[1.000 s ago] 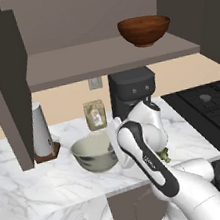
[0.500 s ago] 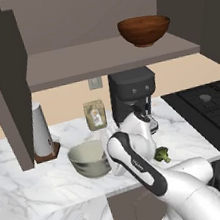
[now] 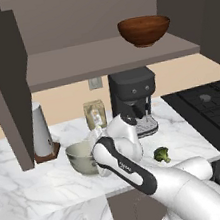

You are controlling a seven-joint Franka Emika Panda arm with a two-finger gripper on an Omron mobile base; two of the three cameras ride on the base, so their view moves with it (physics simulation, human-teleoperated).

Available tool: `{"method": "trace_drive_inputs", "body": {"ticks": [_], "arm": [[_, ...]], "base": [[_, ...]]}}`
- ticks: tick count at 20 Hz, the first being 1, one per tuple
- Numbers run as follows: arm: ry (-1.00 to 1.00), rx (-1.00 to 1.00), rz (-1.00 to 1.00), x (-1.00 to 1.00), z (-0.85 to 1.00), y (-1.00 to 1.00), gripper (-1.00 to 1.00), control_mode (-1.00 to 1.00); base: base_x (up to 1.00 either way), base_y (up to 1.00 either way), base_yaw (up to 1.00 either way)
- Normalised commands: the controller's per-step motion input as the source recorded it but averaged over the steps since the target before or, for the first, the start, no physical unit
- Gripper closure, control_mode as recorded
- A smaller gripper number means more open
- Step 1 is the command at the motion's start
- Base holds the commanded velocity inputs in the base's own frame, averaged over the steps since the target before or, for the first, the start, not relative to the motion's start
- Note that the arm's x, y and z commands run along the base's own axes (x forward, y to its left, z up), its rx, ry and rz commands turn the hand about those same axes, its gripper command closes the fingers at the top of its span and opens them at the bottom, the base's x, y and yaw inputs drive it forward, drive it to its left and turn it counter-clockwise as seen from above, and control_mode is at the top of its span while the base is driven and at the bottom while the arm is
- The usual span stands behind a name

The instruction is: Pick both bowls and place them on the counter. Then place the broccoli in one bowl and place the broccoli in the other bowl.

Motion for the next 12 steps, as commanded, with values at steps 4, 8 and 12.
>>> {"method": "trace_drive_inputs", "body": {"ticks": [4, 8, 12], "arm": [[0.0, 0.0, 0.04, -0.05, -0.26, 0.01, 1.0, -1.0], [0.0, -0.02, 0.03, -0.17, -0.27, -0.01, -1.0, -1.0], [0.0, -0.01, 0.02, -0.22, -0.25, -0.1, -1.0, -1.0]], "base": [[0.0, 0.0, 0.0], [0.0, 0.0, 0.0], [0.0, 0.0, 0.0]]}}
